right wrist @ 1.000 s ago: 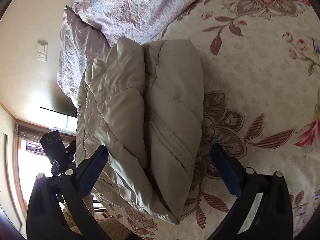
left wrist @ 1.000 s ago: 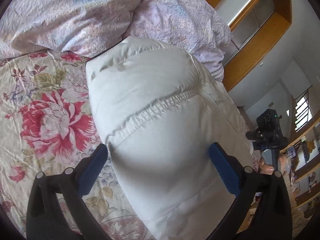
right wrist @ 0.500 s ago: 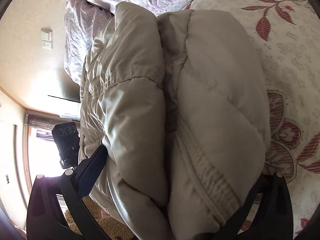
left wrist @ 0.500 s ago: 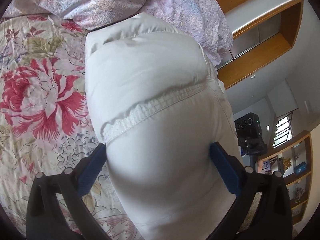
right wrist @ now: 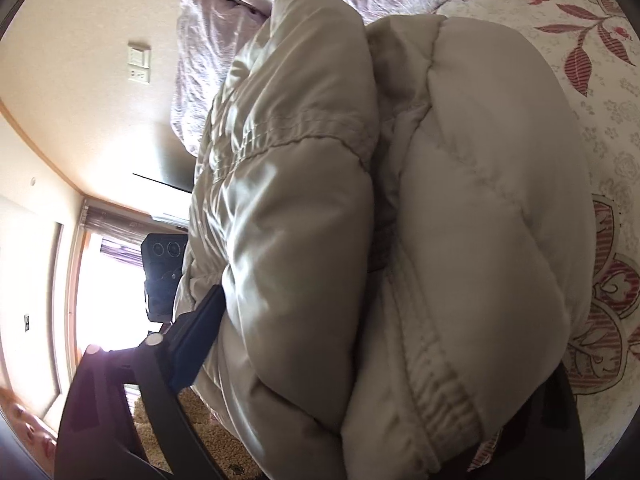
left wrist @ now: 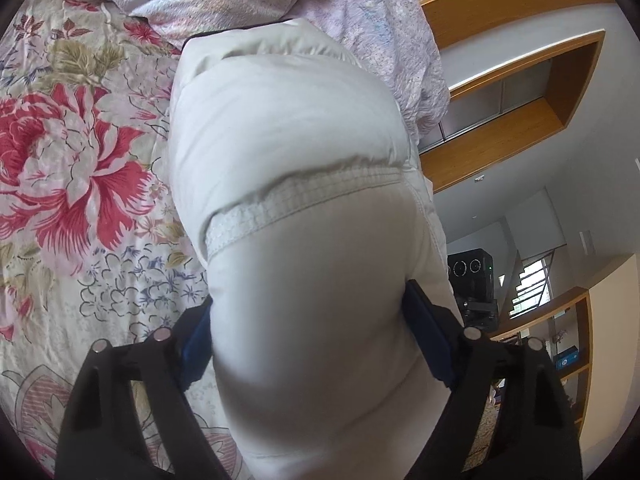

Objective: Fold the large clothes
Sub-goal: 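Lift the bundle with both grippers and roll it over onto its other side, then lower the bundle onto the bed and press it with both grippers, then open both grippers and withdraw them from the folded jacket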

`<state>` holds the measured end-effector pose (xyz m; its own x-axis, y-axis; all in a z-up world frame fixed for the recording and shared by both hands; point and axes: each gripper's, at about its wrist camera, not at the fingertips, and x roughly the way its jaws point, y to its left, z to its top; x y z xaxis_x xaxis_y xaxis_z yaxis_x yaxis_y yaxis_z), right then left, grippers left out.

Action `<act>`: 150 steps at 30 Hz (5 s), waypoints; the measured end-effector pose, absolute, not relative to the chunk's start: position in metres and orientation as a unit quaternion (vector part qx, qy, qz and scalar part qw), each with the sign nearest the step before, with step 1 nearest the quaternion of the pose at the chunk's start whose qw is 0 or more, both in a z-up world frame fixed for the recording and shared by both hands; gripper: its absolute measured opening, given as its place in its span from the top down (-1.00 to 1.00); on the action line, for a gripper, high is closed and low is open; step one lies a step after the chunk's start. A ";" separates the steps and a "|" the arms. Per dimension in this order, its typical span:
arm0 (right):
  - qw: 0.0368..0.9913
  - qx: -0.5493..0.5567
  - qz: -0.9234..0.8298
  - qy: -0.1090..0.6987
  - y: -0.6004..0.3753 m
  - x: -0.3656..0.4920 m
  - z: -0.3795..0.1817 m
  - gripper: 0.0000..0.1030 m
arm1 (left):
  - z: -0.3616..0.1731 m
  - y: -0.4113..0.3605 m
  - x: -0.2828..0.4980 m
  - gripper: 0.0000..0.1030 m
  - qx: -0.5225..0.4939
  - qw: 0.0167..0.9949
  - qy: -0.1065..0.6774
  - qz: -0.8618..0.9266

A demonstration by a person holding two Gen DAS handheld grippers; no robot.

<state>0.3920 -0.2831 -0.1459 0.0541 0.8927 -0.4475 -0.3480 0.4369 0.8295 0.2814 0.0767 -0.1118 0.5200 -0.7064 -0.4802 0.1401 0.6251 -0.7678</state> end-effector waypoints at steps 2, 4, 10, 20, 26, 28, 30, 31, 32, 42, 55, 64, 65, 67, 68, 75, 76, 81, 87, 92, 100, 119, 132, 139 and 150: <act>0.678 0.267 0.466 0.502 -0.285 0.389 -0.145 -0.56 | -0.109 0.077 0.279 -0.55 -0.340 0.804 0.408 -0.267; 0.680 0.270 0.473 0.492 -0.285 0.387 -0.142 -0.45 | -0.108 0.080 0.279 -0.52 -0.341 0.806 0.401 -0.271; 0.678 0.283 0.481 0.478 -0.271 0.395 -0.134 -0.39 | -0.092 0.090 0.284 -0.43 -0.337 0.820 0.372 -0.277; 0.679 0.244 0.517 0.461 -0.205 0.436 -0.099 -0.38 | -0.062 0.143 0.289 -0.43 -0.340 0.856 0.312 -0.234; 0.690 0.221 0.461 0.512 -0.165 0.467 -0.137 -0.44 | -0.083 0.169 0.303 -0.47 -0.309 0.872 0.345 -0.159; 0.690 0.243 0.455 0.508 -0.164 0.469 -0.147 -0.61 | -0.095 0.177 0.305 -0.51 -0.322 0.868 0.345 -0.154; 0.704 0.235 0.442 0.504 -0.164 0.466 -0.145 -0.68 | -0.097 0.178 0.305 -0.58 -0.318 0.872 0.342 -0.150; 0.711 0.227 0.435 0.503 -0.167 0.463 -0.144 -0.76 | -0.099 0.179 0.302 -0.63 -0.311 0.875 0.342 -0.147; 0.720 0.220 0.425 0.503 -0.165 0.460 -0.140 -0.80 | -0.099 0.179 0.302 -0.71 -0.309 0.875 0.344 -0.143; 0.870 0.145 0.272 0.384 -0.213 0.402 -0.055 -0.91 | -0.045 0.164 0.288 -0.87 -0.176 0.929 0.327 0.008; 0.926 -0.061 0.276 0.251 -0.096 0.401 -0.026 -0.18 | -0.016 0.079 0.323 -0.96 -0.005 0.948 0.308 0.079; 0.900 -0.070 0.296 0.311 -0.097 0.432 -0.071 -0.19 | -0.043 0.080 0.345 -0.97 -0.005 0.944 0.326 0.058; 0.899 -0.071 0.299 0.311 -0.098 0.434 -0.073 -0.19 | -0.046 0.077 0.347 -0.97 -0.001 0.943 0.327 0.059; 0.898 -0.072 0.303 0.311 -0.098 0.437 -0.079 -0.20 | -0.051 0.074 0.351 -0.97 0.007 0.943 0.327 0.062; 0.898 -0.070 0.304 0.310 -0.098 0.439 -0.081 -0.21 | -0.053 0.075 0.353 -0.97 0.007 0.943 0.328 0.063; 0.895 -0.061 0.313 0.312 -0.096 0.447 -0.093 -0.22 | -0.070 0.080 0.362 -0.97 -0.006 0.944 0.324 0.066; 0.895 -0.058 0.314 0.312 -0.097 0.449 -0.095 -0.22 | -0.072 0.079 0.363 -0.97 -0.004 0.944 0.323 0.068; 0.897 -0.047 0.314 0.308 -0.097 0.452 -0.101 -0.22 | -0.077 0.077 0.365 -0.97 -0.001 0.945 0.316 0.079; 0.906 -0.061 0.293 0.301 -0.098 0.439 -0.092 -0.26 | -0.077 0.075 0.363 -0.97 0.002 0.947 0.312 0.078; 0.903 -0.056 0.304 0.299 -0.108 0.434 -0.095 -0.26 | -0.077 0.075 0.361 -0.97 0.001 0.948 0.308 0.075; 0.903 -0.051 0.302 0.301 -0.105 0.441 -0.104 -0.29 | -0.078 0.073 0.362 -0.97 0.006 0.949 0.303 0.086; 0.903 -0.064 0.266 0.330 -0.120 0.412 -0.087 -0.43 | -0.062 0.077 0.342 -0.97 -0.001 0.949 0.298 0.101; 0.908 -0.061 0.233 0.342 -0.160 0.344 -0.089 -0.57 | -0.035 0.068 0.220 -0.96 -0.005 0.954 0.284 0.101; 0.919 0.014 0.234 0.315 -0.194 0.300 -0.073 -0.93 | -0.039 0.049 0.189 -0.96 -0.008 0.950 0.303 0.072; 0.929 0.030 0.183 0.319 -0.216 0.233 -0.062 -0.97 | -0.039 0.041 0.152 -0.96 -0.032 0.948 0.313 0.055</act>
<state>0.2333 -0.2157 -0.0624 0.7294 0.3596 -0.5819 -0.3214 0.9311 0.1726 0.1516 0.0410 -0.0388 0.7982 0.0845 -0.5964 -0.1251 0.9918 -0.0269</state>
